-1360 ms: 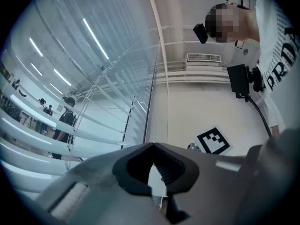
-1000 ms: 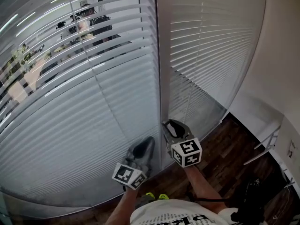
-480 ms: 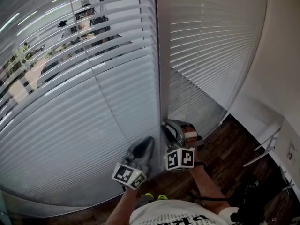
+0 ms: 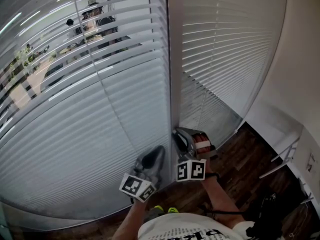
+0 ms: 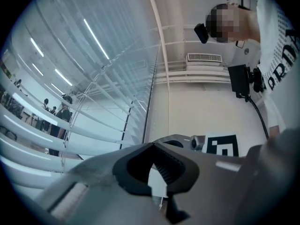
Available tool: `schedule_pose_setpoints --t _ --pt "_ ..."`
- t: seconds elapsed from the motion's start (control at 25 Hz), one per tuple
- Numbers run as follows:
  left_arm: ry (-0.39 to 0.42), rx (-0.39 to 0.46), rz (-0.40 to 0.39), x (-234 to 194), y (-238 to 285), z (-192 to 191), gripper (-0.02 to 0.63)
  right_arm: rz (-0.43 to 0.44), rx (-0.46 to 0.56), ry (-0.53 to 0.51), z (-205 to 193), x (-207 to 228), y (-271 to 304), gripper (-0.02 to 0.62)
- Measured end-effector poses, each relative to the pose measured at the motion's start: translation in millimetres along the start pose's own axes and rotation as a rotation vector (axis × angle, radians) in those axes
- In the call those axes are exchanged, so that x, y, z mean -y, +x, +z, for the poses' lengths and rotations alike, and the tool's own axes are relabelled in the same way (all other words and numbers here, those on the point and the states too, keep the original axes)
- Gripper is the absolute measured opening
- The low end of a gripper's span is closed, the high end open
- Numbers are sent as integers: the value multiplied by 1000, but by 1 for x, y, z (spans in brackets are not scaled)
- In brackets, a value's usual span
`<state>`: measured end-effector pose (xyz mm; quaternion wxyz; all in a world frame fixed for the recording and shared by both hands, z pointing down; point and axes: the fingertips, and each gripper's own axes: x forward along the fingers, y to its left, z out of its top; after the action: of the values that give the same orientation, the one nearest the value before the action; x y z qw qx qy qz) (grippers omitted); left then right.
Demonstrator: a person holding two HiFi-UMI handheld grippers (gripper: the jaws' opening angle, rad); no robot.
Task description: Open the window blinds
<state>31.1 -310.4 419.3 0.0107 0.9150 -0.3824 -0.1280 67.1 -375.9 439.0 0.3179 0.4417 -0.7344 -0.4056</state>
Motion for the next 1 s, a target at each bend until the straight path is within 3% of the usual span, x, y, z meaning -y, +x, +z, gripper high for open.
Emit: schedule_pose_setpoints --t 0.28,0.44,0.76,1.0 --pt "1 -6 -2 0 3 -1 -8 5 5 169 -3 5 3 129" --pt "1 -9 -1 0 4 2 -8 27 31 348 -2 12 3 129" --pt "3 -18 -8 2 9 11 -8 60 73 576 0 23 4 130" --pt "4 -20 -11 2 11 10 -8 74 82 646 -2 24 5 130"
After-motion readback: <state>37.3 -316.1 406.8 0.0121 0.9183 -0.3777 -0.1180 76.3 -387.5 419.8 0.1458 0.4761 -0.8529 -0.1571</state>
